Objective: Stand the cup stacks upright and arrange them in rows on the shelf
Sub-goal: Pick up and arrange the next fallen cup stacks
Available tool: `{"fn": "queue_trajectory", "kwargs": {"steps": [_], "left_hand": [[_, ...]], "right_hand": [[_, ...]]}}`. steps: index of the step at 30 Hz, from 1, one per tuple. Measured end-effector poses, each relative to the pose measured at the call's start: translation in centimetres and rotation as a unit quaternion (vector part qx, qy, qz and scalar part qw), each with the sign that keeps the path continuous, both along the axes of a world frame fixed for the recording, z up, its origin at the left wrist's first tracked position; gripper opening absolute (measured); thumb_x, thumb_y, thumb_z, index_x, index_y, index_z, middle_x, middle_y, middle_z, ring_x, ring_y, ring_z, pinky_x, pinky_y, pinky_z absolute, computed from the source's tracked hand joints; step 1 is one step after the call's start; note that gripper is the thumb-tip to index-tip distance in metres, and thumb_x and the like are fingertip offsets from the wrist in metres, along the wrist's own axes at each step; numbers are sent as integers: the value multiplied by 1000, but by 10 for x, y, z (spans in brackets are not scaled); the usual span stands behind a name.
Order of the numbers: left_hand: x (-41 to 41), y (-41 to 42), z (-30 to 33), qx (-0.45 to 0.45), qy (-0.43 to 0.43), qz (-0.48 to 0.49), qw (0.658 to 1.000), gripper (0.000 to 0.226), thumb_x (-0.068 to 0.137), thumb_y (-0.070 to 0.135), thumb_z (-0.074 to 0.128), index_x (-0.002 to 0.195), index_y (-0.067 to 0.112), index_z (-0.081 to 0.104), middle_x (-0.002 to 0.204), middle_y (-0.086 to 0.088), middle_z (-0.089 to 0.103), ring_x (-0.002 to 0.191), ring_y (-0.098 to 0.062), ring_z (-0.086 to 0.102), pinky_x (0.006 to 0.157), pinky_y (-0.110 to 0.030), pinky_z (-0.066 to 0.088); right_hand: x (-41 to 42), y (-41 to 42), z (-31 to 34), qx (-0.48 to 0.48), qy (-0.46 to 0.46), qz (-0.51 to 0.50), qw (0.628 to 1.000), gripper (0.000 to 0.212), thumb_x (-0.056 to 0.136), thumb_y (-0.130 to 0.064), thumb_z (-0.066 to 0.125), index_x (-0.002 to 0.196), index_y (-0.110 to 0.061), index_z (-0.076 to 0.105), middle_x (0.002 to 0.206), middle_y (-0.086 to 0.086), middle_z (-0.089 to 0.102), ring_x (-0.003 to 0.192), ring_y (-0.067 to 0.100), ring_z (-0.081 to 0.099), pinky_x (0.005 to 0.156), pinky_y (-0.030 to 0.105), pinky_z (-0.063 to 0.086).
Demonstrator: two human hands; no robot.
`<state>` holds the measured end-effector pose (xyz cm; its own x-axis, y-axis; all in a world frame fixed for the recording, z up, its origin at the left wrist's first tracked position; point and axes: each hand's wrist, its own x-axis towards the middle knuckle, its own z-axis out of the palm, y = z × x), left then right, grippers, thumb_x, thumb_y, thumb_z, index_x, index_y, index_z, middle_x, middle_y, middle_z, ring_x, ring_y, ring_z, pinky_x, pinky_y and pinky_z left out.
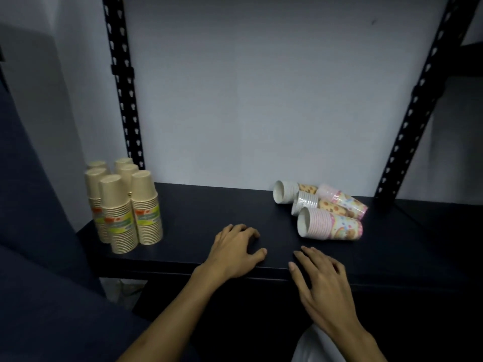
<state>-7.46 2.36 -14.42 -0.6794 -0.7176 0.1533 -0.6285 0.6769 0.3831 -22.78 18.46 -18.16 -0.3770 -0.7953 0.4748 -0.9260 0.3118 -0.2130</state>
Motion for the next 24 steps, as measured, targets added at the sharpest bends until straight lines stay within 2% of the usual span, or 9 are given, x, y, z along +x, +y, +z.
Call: {"fn": "queue_trajectory", "kwargs": {"steps": [4,9,12,15,20,24], "left_hand": [[-22,3,2,-1,-28,-36,999,56,92,64,45,142,39,44,159,2,33,151,-33,18,122,-47,16],[-18,-2,-6,-9,-31,-42,999,64,92,71,36,148,40,37,164,3,25,154,-28,13,124,-47,10],[-19,-1,-8,-11,-34,-43,998,65,93,71,34,151,40,33,165,3,22,154,-27,12,125,-47,8],[-21,-2,-7,-17,-36,-40,998,65,93,71,33,151,40,32,165,4,22,154,-26,13,124,-47,10],[-28,-7,-3,-27,-32,-30,999,64,91,72,39,147,41,38,159,7,31,148,-25,23,118,-47,20],[-48,-21,2,-22,-26,-38,999,50,95,62,45,138,37,49,148,5,43,137,-25,34,111,-45,32]], "right_hand": [[-21,22,-3,-20,-9,-56,998,51,98,-52,36,122,-24,72,132,-5,67,127,15,59,107,45,37],[-38,35,3,-15,-10,-129,992,57,95,-60,31,122,-25,68,132,-5,66,125,16,57,107,39,28],[-46,36,11,7,-26,-161,987,51,94,-62,34,120,-27,63,133,-7,63,126,15,52,106,38,28],[-60,37,18,24,-41,-175,983,46,97,-59,43,125,-27,59,138,-7,57,131,15,45,108,39,27],[-87,36,22,40,-52,-188,980,51,97,-61,41,132,-27,55,144,-7,53,135,15,42,109,40,27],[-108,28,28,66,-36,-211,975,44,100,-53,38,130,-26,54,141,-4,53,129,18,44,105,41,29]]}}
